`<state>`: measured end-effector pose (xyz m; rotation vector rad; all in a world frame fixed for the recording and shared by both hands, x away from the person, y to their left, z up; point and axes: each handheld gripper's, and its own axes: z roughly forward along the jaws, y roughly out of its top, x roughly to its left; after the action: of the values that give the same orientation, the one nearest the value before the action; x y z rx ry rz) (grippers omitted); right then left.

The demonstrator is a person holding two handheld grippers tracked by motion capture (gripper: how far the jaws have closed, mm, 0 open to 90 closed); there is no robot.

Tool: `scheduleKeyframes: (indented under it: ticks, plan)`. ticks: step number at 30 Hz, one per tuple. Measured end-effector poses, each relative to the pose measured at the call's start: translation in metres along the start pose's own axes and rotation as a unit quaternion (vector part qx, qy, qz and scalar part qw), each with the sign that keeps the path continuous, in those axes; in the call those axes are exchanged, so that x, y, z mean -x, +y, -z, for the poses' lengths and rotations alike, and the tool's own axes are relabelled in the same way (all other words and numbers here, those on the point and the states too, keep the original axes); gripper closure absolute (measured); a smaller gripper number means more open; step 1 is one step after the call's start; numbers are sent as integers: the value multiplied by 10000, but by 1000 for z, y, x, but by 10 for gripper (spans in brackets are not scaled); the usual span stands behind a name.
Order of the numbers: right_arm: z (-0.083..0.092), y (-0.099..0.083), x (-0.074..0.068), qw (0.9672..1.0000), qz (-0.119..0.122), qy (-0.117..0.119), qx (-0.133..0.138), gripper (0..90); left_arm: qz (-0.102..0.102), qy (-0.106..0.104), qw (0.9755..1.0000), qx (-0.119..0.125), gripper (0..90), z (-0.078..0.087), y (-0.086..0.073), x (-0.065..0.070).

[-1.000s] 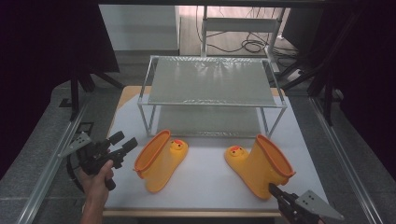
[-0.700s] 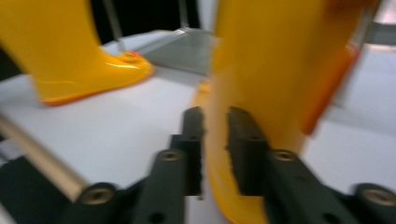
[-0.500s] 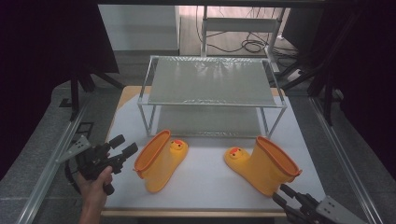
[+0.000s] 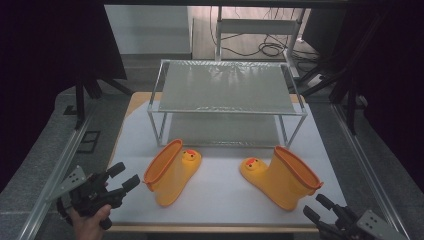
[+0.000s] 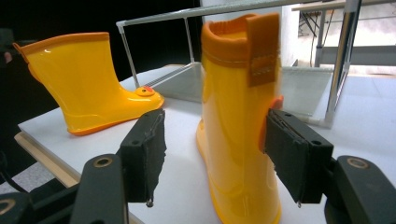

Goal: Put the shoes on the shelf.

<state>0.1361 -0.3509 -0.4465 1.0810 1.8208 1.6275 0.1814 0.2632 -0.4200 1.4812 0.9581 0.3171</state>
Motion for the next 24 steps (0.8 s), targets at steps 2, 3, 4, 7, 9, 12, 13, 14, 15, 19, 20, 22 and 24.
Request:
scheduleKeyframes:
  ticks: [2, 3, 4, 7, 9, 12, 13, 14, 15, 19, 20, 22, 24]
  plan:
    - [-1, 0, 3, 10000, -12, -16, -24, 370, -74, -3, 9999, -119, 191, -1, -5, 4]
    - [-2, 0, 4, 10000, -17, -21, -48, 369, -111, 3, 9998, -169, 192, -2, -7, 6]
    - [-3, 0, 5, 10000, -31, -32, -56, 368, -136, 1, 9997, -224, 193, -3, -9, 7]
    - [-7, 1, 8, 9999, -87, -28, -73, 361, -143, -43, 9994, -326, 192, -9, -15, 9]
    - [-9, 1, 9, 9999, -93, -22, -73, 351, -142, -63, 9992, -362, 191, -13, -19, 10]
    - [-12, 1, 8, 9999, -111, -36, -107, 330, -237, -4, 9986, -476, 186, -21, -25, 15]
    - [-14, 1, 8, 9999, -89, -34, -126, 318, -263, 35, 9985, -482, 188, -24, -26, 17]
    - [-16, 0, 8, 9998, -107, -58, -136, 310, -268, 36, 9985, -480, 190, -27, -28, 18]
    - [-17, 0, 8, 9998, -120, -53, -146, 308, -269, 44, 9985, -482, 191, -31, -29, 19]
    - [-24, -1, 9, 9997, -117, -89, -200, 289, -356, 233, 9978, -506, 211, -45, -35, 22]
    - [-26, -2, 10, 9997, -117, -110, -207, 285, -369, 288, 9976, -511, 219, -48, -36, 22]
    - [-30, -2, 11, 9996, -128, -139, -223, 285, -375, 351, 9972, -535, 222, -55, -39, 22]
    - [-36, -2, 12, 9995, -133, -161, -246, 284, -396, 459, 9968, -521, 228, -61, -42, 22]
